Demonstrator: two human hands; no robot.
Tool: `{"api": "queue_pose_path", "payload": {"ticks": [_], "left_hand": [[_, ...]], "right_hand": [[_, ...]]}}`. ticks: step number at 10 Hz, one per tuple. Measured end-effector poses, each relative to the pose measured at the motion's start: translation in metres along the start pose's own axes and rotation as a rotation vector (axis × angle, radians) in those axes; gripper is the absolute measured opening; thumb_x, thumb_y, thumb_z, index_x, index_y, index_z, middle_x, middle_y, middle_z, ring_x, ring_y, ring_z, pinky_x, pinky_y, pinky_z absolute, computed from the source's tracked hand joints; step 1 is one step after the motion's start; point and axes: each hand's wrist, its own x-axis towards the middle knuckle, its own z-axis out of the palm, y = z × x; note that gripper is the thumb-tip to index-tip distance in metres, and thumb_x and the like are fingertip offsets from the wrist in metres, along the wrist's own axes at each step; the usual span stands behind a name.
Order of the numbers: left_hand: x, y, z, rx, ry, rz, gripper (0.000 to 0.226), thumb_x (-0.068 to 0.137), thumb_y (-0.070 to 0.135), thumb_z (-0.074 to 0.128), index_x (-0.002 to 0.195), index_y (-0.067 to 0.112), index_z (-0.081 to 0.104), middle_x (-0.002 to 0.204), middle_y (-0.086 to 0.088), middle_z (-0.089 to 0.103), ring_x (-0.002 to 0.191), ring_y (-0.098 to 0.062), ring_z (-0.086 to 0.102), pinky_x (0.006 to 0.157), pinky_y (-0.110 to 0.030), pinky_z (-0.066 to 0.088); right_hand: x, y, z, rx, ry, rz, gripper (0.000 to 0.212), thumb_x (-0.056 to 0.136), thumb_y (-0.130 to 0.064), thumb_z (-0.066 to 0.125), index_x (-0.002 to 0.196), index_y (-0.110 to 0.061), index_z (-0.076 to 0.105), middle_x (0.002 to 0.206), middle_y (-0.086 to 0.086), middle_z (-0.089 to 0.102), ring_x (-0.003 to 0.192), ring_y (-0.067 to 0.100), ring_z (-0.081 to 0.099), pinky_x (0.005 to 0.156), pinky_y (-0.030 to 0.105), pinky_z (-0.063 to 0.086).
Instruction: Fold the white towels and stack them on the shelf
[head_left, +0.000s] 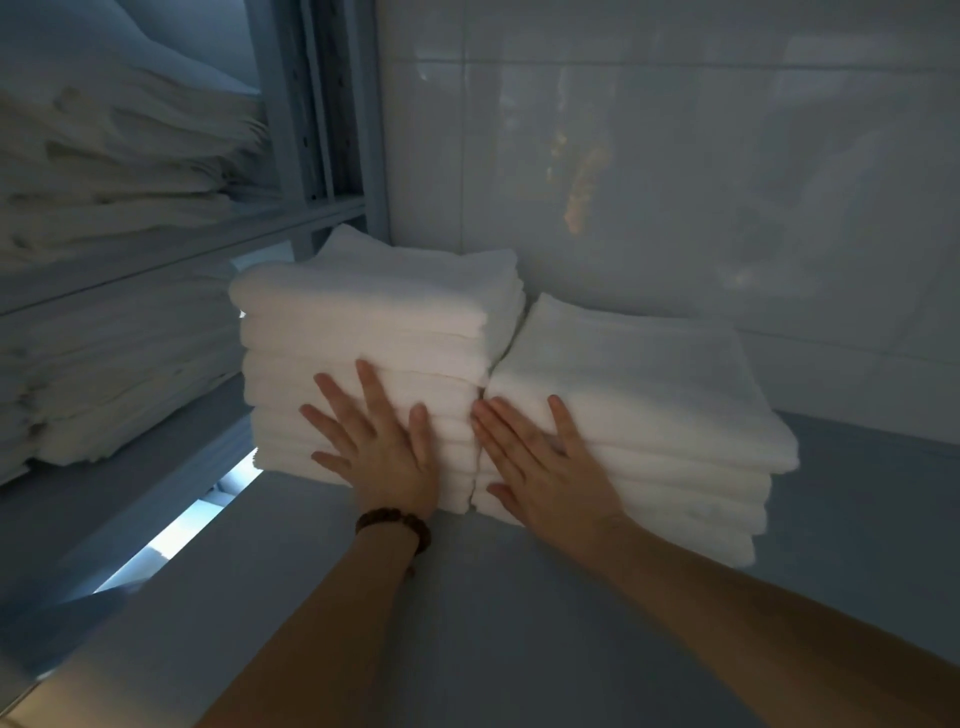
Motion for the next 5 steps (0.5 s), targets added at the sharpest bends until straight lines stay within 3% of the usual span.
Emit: {"api": "queue_pose_path", "payload": {"ticks": [3, 5], "left_hand": [[-0.005, 0.004, -0.016, 0.02, -0.094, 0.009, 0.065, 0.09, 0.065, 0.008, 0.145, 0.04, -0.016, 0.156, -0.001, -0.022, 0.142, -0.028, -0.02, 0.108, -0.066, 0.0], [-0.023, 0.035, -0.045, 0.021, -0.19, 0.098, 0.069, 0.093, 0.049, 0.02, 0.15, 0.016, -0.003, 0.159, -0.006, -0.001, 0.145, -0.023, -0.008, 0.116, -0.051, 0.003]], "right_hand": [[-0.002, -0.003, -0.009, 0.068, -0.033, 0.031, 0.072, 0.095, -0.045, 0.039, 0.149, -0.005, 0.013, 0.159, 0.008, 0.009, 0.147, 0.023, 0.008, 0.116, 0.057, 0.007], [0.003, 0.002, -0.061, 0.281, -0.083, 0.332, 0.062, 0.095, -0.04, 0.034, 0.146, -0.005, 0.026, 0.155, 0.011, 0.023, 0.145, 0.026, 0.017, 0.113, 0.056, 0.024]]}}
